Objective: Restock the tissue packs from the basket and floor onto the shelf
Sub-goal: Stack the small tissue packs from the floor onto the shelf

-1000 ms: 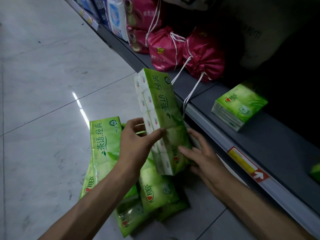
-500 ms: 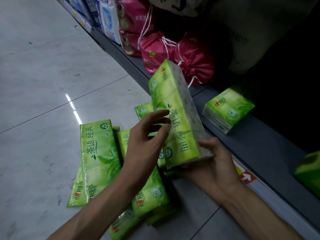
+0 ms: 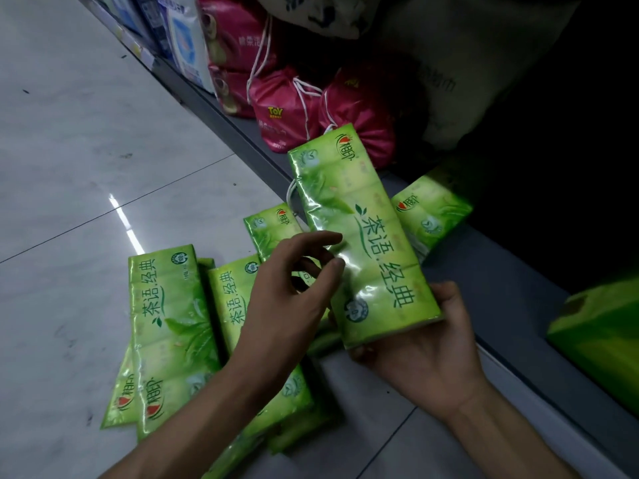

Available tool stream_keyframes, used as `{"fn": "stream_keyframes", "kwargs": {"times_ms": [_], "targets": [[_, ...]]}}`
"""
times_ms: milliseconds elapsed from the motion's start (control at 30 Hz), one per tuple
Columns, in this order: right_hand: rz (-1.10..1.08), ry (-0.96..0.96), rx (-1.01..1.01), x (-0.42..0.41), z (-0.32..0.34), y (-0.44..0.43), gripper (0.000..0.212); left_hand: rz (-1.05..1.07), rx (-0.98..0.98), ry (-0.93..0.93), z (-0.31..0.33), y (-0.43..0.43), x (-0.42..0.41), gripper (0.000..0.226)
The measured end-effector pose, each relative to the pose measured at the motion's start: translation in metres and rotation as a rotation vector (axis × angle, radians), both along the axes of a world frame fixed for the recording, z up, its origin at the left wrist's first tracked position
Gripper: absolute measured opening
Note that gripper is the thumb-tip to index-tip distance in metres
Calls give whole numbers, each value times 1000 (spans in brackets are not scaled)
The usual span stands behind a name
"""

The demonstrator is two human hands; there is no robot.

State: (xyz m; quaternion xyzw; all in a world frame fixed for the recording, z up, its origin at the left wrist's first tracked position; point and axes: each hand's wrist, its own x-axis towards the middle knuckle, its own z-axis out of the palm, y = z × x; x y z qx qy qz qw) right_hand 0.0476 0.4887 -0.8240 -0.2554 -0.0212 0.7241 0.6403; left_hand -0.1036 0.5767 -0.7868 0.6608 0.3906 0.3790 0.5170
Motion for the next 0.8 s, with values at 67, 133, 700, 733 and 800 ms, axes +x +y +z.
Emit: {"fn": "stream_keyframes", "kwargs": {"times_ms": [67,133,700,733,800], "targets": [[-31,-29,-15,1,2,-5,61,-4,10,16,0,-3,3,24],[-53,-54,-19,4,5,-11,59,-10,10,17,0,-4,6,25],[158,36,28,55,-17,-87,75,-90,-458,-23,12,71,10,45],[145,50,17,59,-13,-84,73,-65,-474,-41,10,72,10,38],[93,-23,-13,62,-6,-79,73,-27,-509,-74,5,72,8,23]]}}
